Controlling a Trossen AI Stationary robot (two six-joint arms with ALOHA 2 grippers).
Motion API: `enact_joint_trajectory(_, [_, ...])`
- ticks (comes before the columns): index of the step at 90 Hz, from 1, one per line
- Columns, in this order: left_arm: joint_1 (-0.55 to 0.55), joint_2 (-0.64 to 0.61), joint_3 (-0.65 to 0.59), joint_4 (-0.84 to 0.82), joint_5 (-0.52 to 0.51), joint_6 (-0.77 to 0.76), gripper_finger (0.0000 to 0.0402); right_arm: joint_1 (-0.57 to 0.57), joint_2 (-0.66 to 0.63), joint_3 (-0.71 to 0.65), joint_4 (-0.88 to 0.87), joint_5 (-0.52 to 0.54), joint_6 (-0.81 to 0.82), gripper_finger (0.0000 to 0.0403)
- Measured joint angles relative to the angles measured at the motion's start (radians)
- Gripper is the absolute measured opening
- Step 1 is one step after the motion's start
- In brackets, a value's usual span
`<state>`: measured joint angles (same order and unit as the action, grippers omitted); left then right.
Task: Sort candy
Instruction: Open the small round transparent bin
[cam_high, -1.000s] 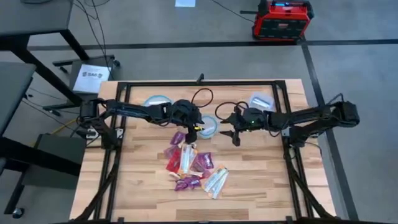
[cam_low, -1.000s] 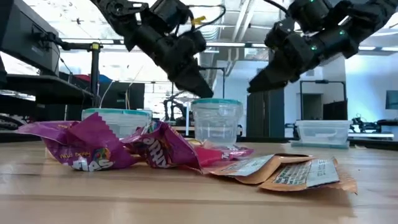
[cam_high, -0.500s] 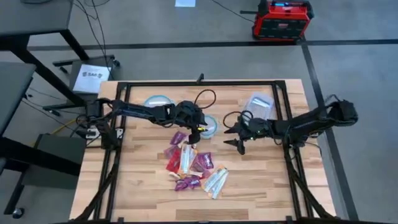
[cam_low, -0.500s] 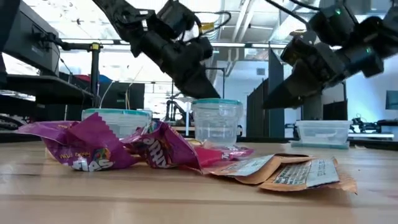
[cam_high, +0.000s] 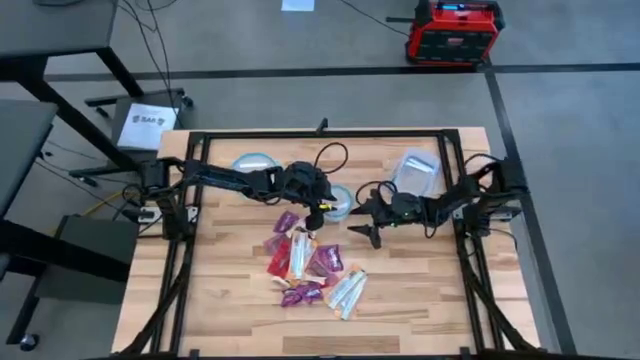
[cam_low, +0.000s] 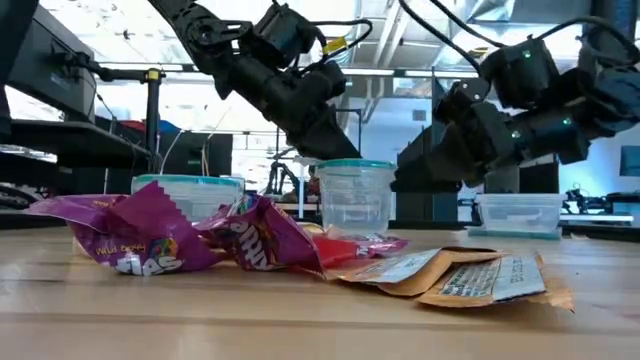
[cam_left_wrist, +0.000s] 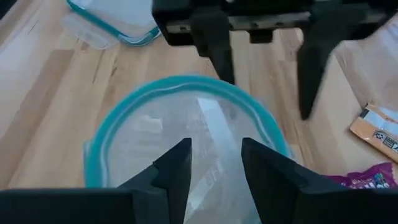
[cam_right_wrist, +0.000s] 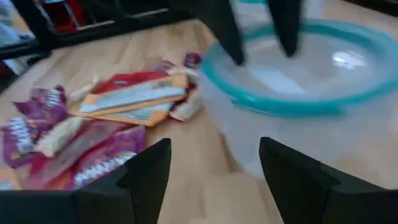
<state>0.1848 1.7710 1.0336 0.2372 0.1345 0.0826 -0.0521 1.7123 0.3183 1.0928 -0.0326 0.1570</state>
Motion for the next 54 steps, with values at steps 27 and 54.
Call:
enact_joint_trajectory(27, [-0.009, 0.001, 0.000, 0.006, -0.001, -0.013, 0.0127, -0.002, 0.090, 0.102, 0.000, -0.052, 0.001, 0.0230])
enact_joint_trajectory(54, [-0.016, -0.001, 0.000, -0.014, -0.004, -0.025, 0.0127, -0.005, 0.093, 0.107, 0.011, -0.052, 0.044, 0.0230])
